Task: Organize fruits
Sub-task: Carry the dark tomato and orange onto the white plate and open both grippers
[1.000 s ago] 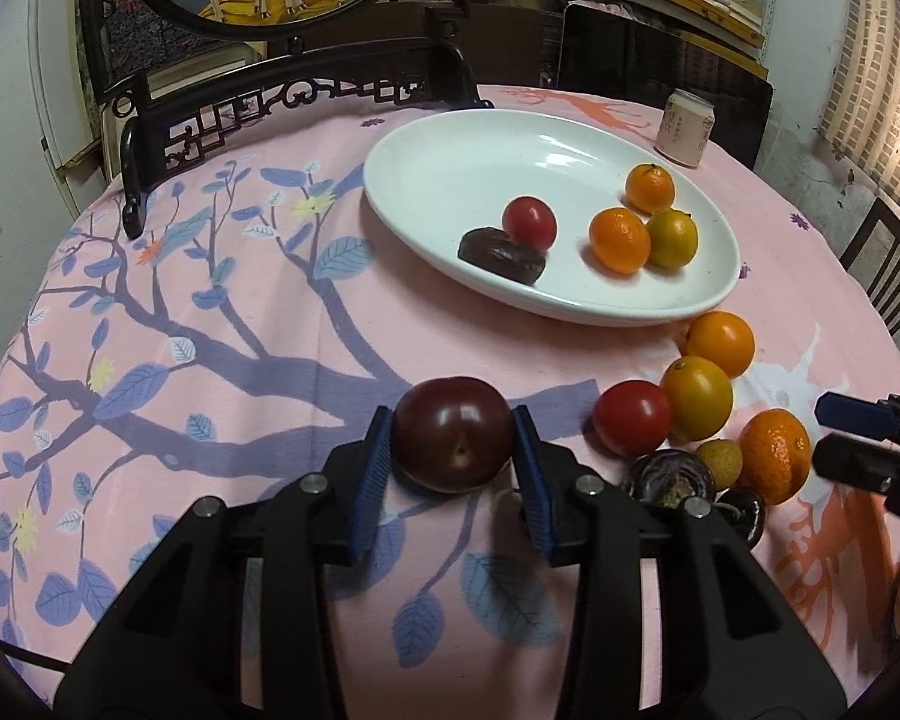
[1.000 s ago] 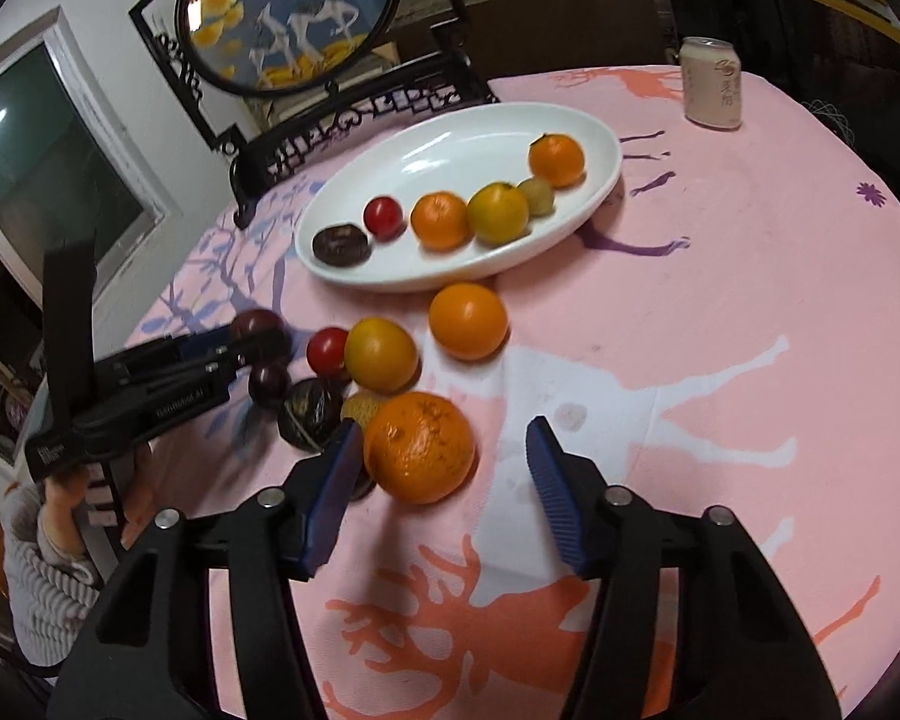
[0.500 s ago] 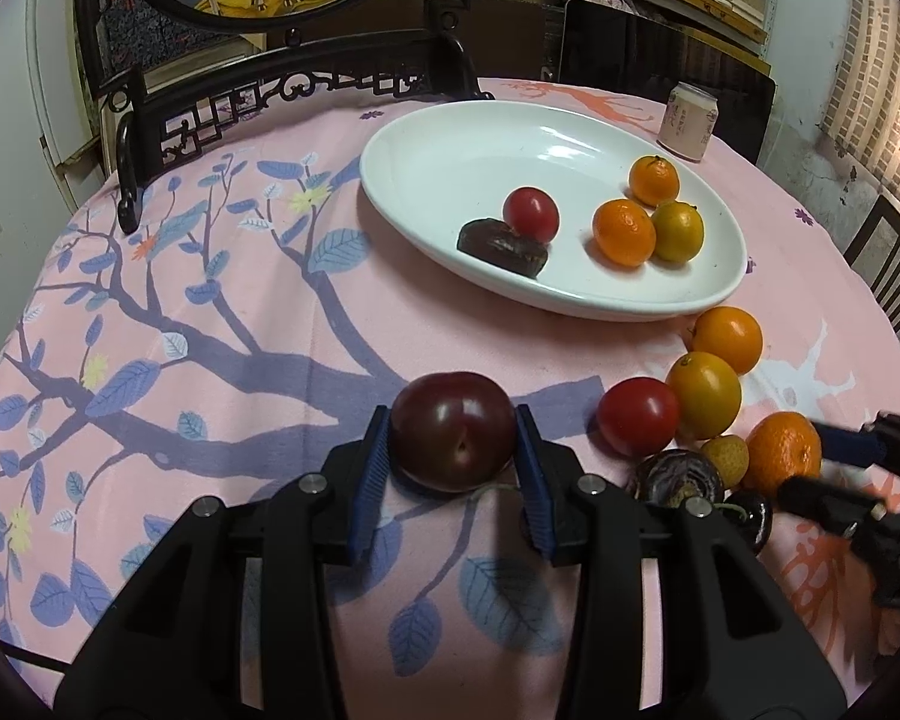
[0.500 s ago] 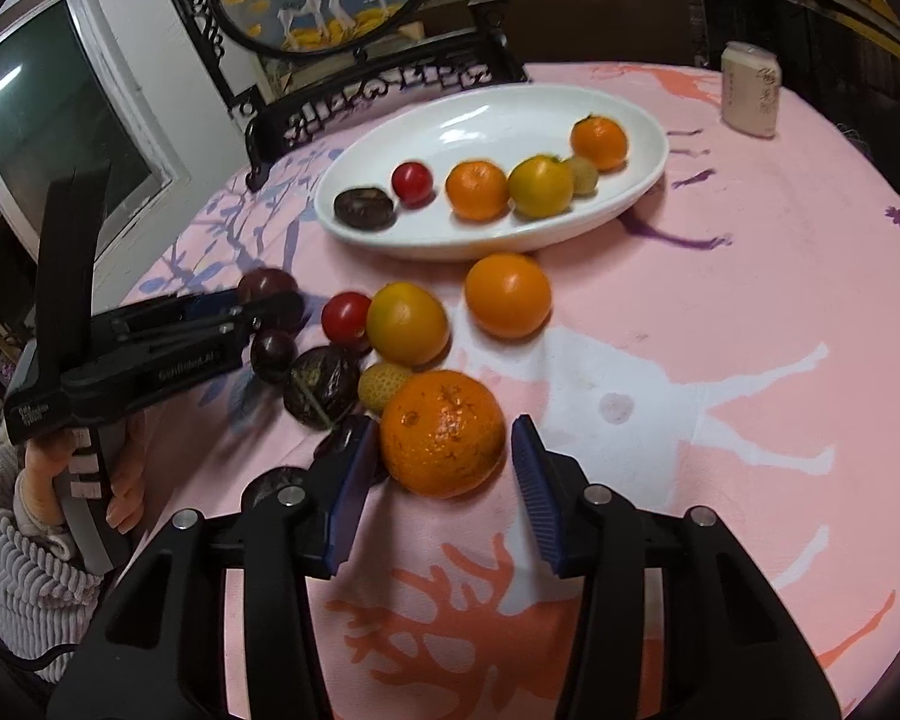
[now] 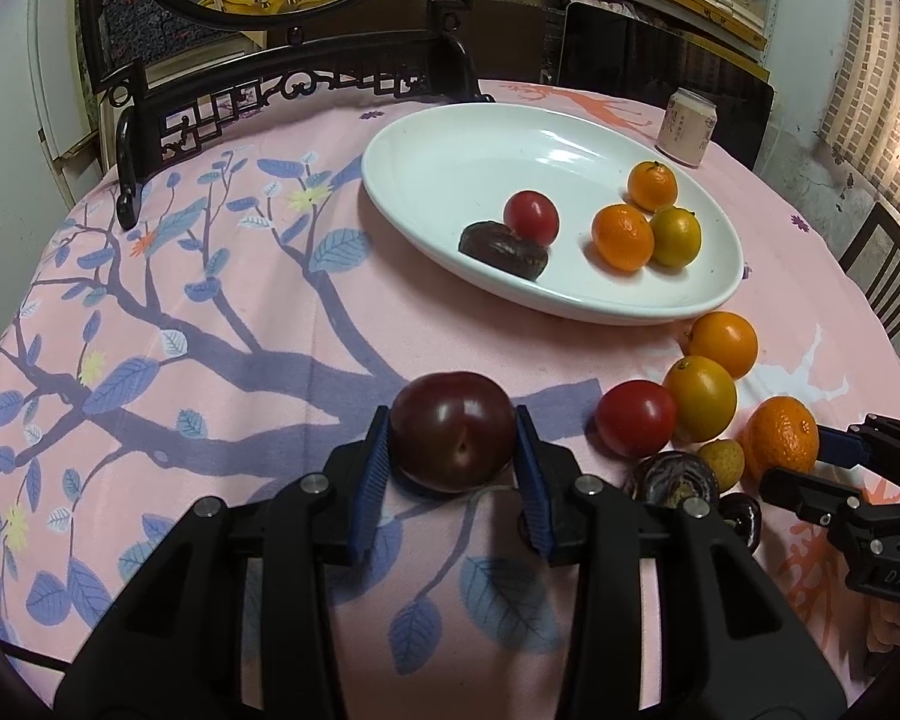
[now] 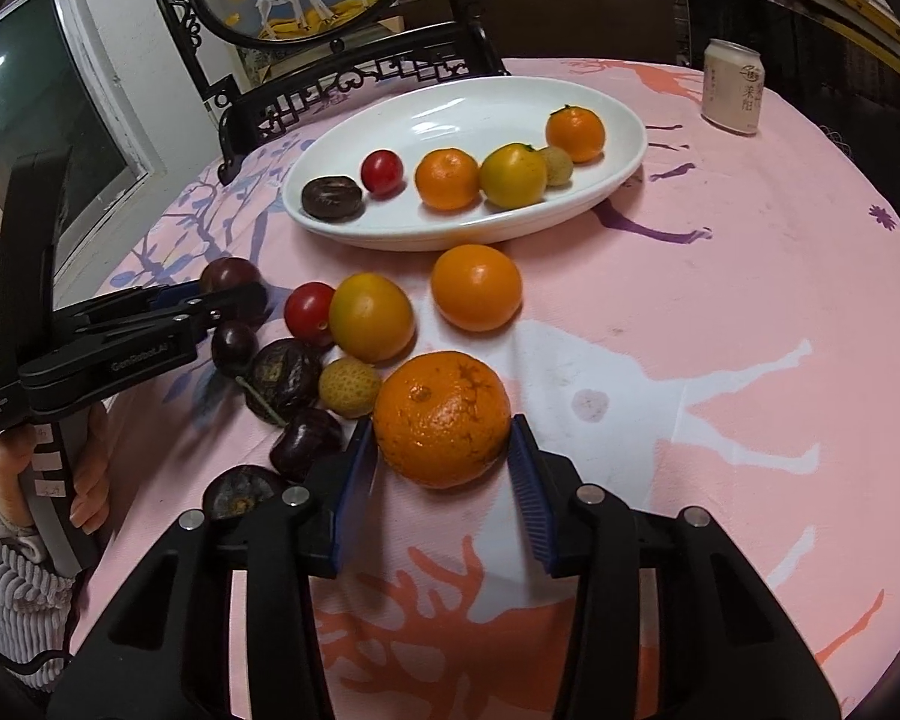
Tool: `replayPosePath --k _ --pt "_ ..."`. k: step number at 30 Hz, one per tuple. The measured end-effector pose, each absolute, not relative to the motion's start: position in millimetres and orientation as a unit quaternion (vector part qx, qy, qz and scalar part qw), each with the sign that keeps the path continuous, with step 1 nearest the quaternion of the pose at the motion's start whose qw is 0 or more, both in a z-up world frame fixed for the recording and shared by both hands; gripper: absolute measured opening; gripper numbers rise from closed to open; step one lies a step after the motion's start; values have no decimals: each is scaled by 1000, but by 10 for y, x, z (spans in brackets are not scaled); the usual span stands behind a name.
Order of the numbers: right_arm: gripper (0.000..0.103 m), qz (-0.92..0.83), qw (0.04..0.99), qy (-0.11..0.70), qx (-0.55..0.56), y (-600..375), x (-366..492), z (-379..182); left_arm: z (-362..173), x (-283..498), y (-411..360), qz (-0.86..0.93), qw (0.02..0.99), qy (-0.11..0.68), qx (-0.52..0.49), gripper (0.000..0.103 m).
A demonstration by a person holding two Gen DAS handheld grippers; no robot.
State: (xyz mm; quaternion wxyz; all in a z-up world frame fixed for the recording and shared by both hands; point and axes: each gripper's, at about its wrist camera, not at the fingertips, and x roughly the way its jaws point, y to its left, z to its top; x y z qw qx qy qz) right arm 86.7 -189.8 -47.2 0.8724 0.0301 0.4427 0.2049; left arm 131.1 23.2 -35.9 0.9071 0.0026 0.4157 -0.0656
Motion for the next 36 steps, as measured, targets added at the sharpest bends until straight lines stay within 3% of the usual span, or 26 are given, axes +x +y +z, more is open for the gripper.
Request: replayPosePath --k 12,20,34,36 --pt "45 181 904 382 64 -2139 889 -133 -91 1328 247 -54 921 386 -9 40" --pt "45 162 910 368 103 -2135 1594 213 269 1895 44 -61 929 365 -19 40" --pt "46 154 896 410 71 -1758 2422 -123 -145 2605 22 -51 910 410 -30 41" --pt "54 162 892 415 75 -1754 2437 -154 -143 2620 36 -49 910 409 -34 48"
